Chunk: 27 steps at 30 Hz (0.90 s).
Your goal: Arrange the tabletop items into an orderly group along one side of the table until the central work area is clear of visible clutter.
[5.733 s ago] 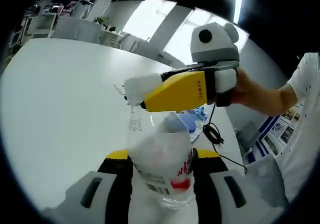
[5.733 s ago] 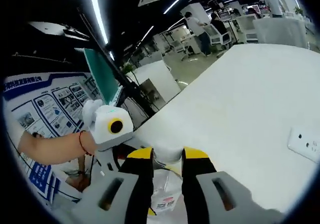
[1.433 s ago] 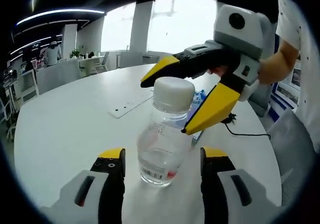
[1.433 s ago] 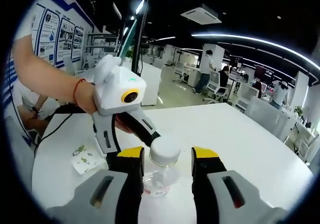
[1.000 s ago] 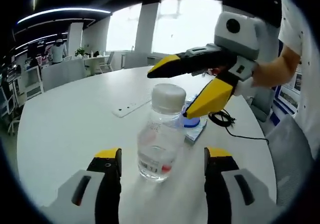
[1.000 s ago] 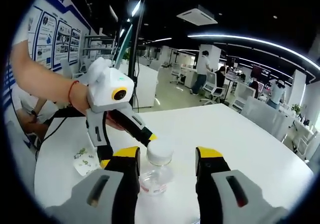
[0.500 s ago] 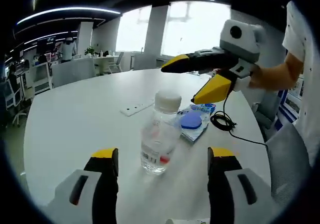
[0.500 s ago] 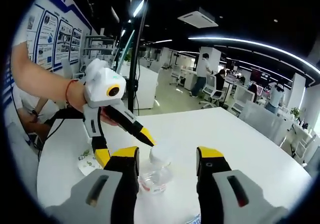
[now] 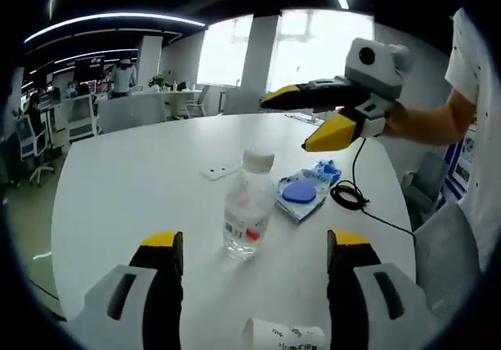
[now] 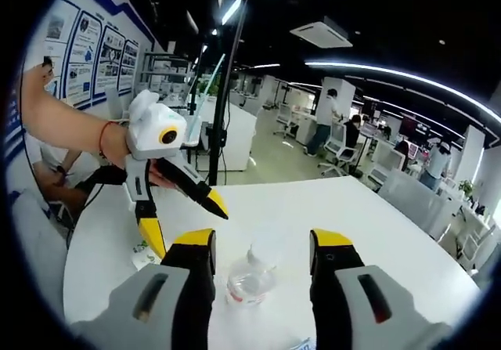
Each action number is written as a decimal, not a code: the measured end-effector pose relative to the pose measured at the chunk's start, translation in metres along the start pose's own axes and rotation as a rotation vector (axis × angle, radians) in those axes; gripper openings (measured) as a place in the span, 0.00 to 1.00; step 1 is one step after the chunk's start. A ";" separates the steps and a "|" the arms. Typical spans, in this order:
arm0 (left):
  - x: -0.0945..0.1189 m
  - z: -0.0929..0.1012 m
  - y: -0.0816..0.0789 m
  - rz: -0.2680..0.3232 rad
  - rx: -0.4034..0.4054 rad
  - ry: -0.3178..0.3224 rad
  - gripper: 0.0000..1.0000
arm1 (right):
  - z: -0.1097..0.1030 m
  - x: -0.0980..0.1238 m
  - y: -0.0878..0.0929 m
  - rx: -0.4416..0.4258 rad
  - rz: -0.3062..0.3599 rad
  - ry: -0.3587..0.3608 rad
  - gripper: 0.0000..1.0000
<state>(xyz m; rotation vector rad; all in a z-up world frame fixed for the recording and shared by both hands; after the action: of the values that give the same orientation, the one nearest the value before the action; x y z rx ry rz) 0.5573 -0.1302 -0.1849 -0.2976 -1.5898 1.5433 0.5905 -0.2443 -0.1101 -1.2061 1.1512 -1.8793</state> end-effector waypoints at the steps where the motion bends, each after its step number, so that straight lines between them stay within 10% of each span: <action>1: 0.004 0.002 0.000 0.004 0.004 -0.005 0.76 | -0.002 0.000 -0.002 0.005 -0.002 -0.010 0.47; 27: 0.107 0.040 0.027 0.065 0.113 -0.203 0.76 | -0.081 -0.030 -0.027 0.230 -0.156 -0.360 0.44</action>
<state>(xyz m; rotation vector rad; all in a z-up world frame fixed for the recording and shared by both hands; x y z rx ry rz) 0.4557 -0.0778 -0.1595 -0.1348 -1.6532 1.7526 0.5264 -0.1805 -0.1135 -1.4580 0.6471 -1.7530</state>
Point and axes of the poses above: the point that each gripper's makers call its tool centre point, and the gripper's own axes: x roughly backward along the fingers, z roughly to its right, y roughly out of its underside, the point moved 4 cm from there along x, roughly backward along the fingers, and after that the axes turned 3 degrees about -y, right-handed, at the moved point
